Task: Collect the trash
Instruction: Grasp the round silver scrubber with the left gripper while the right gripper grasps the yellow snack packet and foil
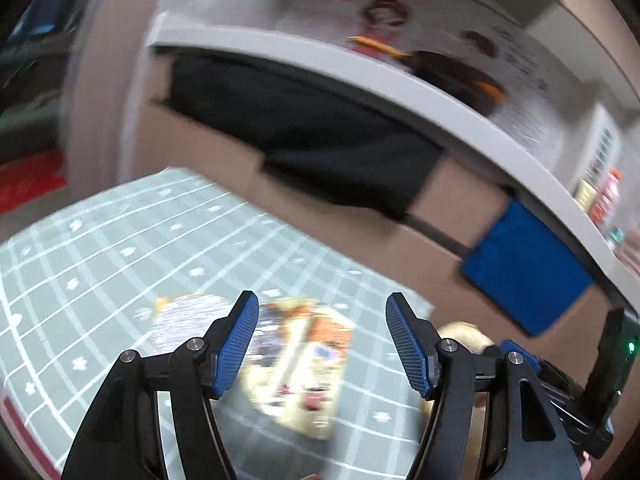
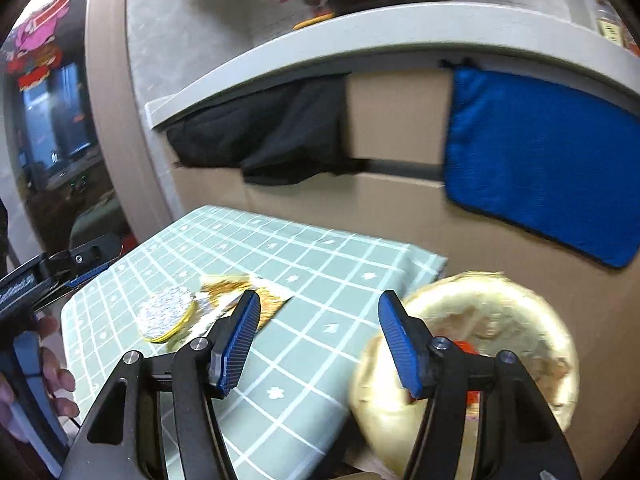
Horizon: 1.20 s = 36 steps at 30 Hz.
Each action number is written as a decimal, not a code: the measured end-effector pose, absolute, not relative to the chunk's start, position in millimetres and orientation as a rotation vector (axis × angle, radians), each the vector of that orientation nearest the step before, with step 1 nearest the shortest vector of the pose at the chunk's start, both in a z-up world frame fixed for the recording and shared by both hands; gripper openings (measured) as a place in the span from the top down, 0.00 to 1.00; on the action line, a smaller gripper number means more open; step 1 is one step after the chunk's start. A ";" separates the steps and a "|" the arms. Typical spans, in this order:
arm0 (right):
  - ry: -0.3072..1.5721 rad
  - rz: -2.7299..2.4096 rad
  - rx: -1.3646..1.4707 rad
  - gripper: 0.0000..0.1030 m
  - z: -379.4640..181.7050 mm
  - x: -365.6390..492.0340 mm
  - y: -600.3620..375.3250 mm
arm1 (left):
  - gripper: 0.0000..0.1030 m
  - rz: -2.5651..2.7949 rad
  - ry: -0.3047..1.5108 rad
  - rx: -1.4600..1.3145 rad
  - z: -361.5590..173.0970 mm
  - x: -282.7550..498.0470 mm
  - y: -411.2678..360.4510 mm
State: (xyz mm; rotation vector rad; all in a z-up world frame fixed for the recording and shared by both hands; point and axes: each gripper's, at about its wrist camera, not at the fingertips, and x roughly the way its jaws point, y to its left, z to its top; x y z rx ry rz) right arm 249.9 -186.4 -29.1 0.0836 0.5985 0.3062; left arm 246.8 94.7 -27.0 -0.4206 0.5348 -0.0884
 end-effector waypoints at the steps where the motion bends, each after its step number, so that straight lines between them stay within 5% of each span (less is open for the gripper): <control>1: 0.613 0.320 0.084 0.43 -32.5 254.0 -178.8 | 0.35 -0.066 0.545 -0.444 -33.9 247.6 106.1; 21: 0.886 0.477 -0.189 0.43 -125.5 341.7 -12.7 | 0.35 0.167 0.674 -0.641 -118.1 282.4 196.7; 29: 0.887 0.385 -0.292 0.42 -136.5 334.6 -39.3 | 0.35 0.081 0.772 -0.602 -136.1 298.3 181.8; 36: 0.932 0.368 -0.105 0.39 -141.7 332.6 -98.3 | 0.36 0.028 0.819 -0.526 -142.2 305.0 157.5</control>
